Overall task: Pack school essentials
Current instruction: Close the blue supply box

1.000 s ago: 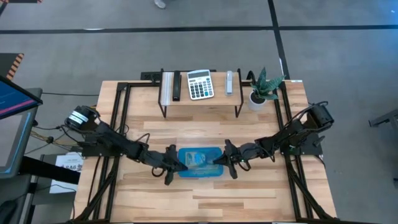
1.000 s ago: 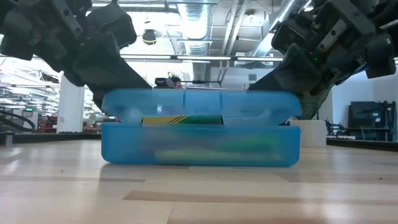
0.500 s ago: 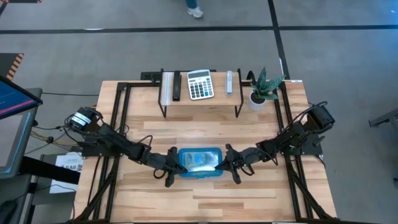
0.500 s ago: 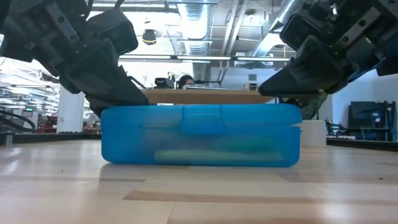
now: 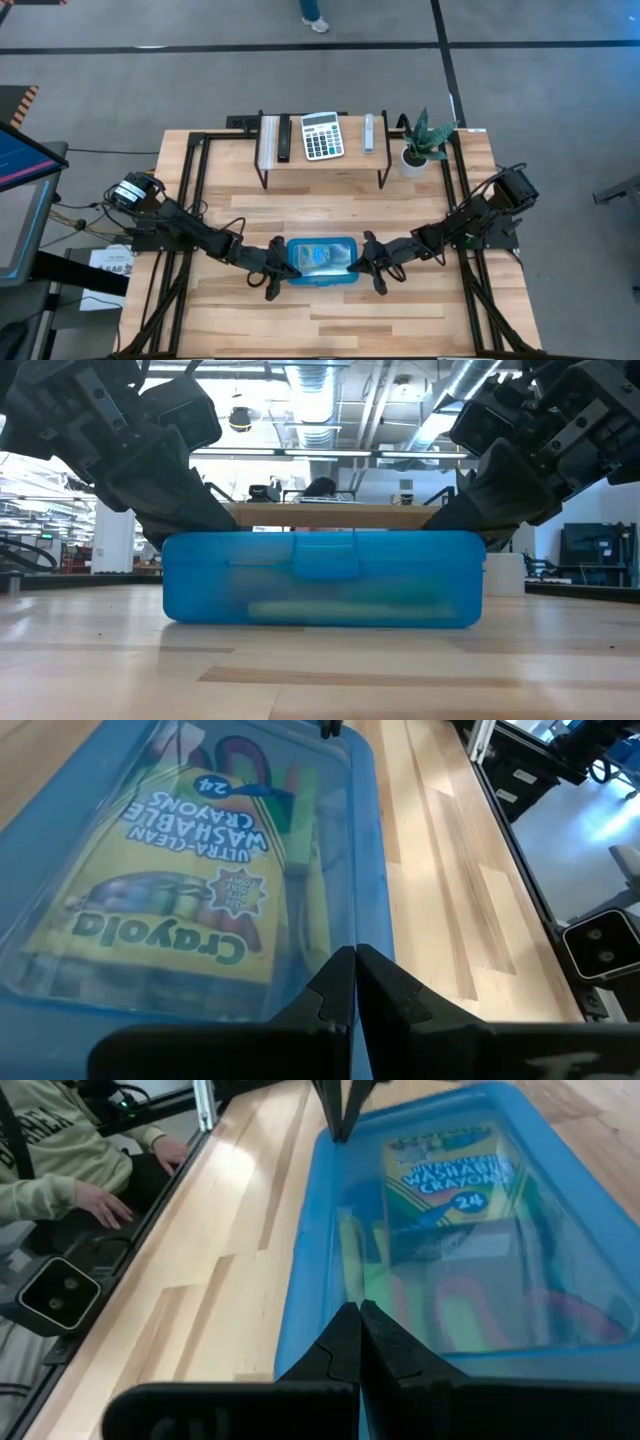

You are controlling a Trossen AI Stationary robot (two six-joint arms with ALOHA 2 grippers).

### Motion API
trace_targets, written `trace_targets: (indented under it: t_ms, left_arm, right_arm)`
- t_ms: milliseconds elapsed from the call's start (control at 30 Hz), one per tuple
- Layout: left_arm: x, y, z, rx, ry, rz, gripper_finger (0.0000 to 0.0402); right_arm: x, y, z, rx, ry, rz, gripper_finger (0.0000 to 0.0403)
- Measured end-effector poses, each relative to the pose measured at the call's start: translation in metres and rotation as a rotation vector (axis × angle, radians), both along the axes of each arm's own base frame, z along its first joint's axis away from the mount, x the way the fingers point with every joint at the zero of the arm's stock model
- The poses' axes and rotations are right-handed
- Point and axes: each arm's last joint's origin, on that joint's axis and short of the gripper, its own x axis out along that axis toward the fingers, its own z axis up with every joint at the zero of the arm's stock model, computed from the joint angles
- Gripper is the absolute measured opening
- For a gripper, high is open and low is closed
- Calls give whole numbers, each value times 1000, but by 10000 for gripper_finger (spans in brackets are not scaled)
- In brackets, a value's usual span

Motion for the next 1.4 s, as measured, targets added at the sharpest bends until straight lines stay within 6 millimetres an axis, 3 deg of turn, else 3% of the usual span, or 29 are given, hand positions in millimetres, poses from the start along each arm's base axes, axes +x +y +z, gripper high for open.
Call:
trace_targets:
  t_ms: [600,1033,1400]
  left_arm:
    - [-1,1,-2,-5,28,26,4]
    - [-2,1,0,12,16,5,4]
    - [5,19,2,-20,21,24,4]
  right_arm:
    - [-3,-1,-6,-9,81,-13,13]
    - [-2,-1,-2,-17,43,-2,13]
    - [-5,-2,11,-9,8,1,13]
